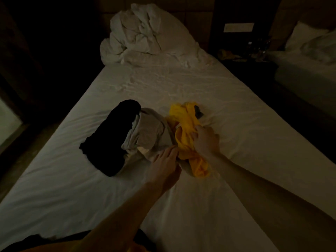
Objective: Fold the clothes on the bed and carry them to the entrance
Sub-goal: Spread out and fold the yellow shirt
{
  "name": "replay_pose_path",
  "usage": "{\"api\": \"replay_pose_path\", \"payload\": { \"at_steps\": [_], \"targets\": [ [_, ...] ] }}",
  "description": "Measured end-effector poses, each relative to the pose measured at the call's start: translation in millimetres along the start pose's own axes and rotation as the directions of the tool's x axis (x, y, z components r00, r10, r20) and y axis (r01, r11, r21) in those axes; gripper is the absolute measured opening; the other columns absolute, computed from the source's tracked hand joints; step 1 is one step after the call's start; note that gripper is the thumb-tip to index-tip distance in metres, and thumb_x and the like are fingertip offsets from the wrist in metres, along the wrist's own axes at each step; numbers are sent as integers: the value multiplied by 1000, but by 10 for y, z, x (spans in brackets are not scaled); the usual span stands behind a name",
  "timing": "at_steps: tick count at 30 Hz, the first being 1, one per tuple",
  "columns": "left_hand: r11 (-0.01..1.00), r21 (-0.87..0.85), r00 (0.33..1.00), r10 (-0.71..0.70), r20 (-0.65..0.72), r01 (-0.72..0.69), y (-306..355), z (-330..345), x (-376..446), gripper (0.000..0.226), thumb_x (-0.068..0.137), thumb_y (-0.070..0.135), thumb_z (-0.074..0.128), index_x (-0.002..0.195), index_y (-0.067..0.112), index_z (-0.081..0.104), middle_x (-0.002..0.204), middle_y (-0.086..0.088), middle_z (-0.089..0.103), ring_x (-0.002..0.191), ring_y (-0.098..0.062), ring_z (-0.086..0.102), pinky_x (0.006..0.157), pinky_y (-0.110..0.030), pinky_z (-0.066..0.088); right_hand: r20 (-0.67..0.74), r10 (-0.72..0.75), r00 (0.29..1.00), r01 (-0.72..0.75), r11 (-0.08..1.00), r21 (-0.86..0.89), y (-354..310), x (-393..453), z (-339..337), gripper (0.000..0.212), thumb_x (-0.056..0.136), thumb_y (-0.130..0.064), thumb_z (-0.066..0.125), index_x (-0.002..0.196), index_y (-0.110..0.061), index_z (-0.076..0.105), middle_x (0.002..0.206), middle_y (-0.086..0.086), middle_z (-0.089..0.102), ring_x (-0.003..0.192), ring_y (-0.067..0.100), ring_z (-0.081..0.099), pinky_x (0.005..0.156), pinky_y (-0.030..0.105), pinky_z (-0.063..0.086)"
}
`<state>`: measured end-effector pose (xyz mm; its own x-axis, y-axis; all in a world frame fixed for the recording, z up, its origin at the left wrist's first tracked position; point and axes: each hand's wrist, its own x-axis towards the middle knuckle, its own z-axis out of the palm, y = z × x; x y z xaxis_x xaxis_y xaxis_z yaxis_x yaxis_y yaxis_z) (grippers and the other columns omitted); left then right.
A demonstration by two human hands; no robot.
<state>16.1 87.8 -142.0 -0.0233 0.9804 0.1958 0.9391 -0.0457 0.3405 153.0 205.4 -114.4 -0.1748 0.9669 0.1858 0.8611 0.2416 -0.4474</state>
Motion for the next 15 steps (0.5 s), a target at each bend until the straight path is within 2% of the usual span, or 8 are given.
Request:
{"api": "replay_pose_path", "payload": {
  "at_steps": [2,4,5,7,8,10,11,15],
  "targets": [
    [998,-39,997,-48,-66,45,15,-64,13,49,96,32,49,143,25,36,145,2,41,131,-20,42,102,-33,38,-176,-71,982,78,997,31,-5,-85,-129,30,104,-30,39,124,-13,53,127,11,52,118,32,45,93,46,35],
    [994,-78,989,-89,-118,80,45,-167,1,48,93,30,52,139,24,42,138,1,46,124,-21,48,93,-33,43,-272,-62,960,125,968,219,-34,-151,-299,25,103,-25,44,113,-6,55,112,14,57,104,31,52,81,37,36],
    [991,-100,985,-104,-135,91,60,-215,-4,47,91,28,54,137,22,43,136,0,47,123,-21,49,91,-34,43,-274,-16,962,118,925,360,-61,-163,-378,19,101,-23,47,104,-6,56,98,12,58,94,28,54,75,33,35],
    [985,-146,977,-114,-180,88,128,-378,-48,46,89,26,56,133,19,46,133,-1,49,119,-23,52,87,-34,45,-217,99,971,66,764,642,-184,-239,-669,17,96,-23,51,82,-15,52,74,2,52,75,21,50,68,34,35],
    [983,-167,972,-110,-207,76,173,-473,-74,44,89,25,56,132,18,46,132,-1,50,117,-24,53,85,-35,46,-152,169,974,12,631,775,-261,-283,-827,19,92,-24,51,74,-18,49,69,0,48,71,19,47,66,35,36],
    [977,-210,962,-103,-252,50,304,-688,-134,41,92,27,51,131,18,46,132,-3,51,113,-27,56,85,-39,49,47,263,964,-139,344,928,-377,-382,-1134,19,91,-23,51,72,-20,51,70,3,50,69,18,49,64,33,39],
    [971,-237,956,-110,-273,44,375,-801,-167,39,95,29,47,132,18,45,132,-3,51,112,-28,56,85,-41,50,125,260,958,-194,264,945,-402,-442,-1271,19,92,-23,51,73,-19,53,70,4,51,68,18,51,63,32,41],
    [949,-315,961,-69,-269,-20,644,-1237,-339,54,97,31,42,149,29,27,150,2,38,124,-23,51,90,-41,50,200,119,973,-222,216,951,-449,-755,-1807,29,92,-27,50,64,-19,49,58,2,47,57,17,49,55,26,41]
  ]
}}
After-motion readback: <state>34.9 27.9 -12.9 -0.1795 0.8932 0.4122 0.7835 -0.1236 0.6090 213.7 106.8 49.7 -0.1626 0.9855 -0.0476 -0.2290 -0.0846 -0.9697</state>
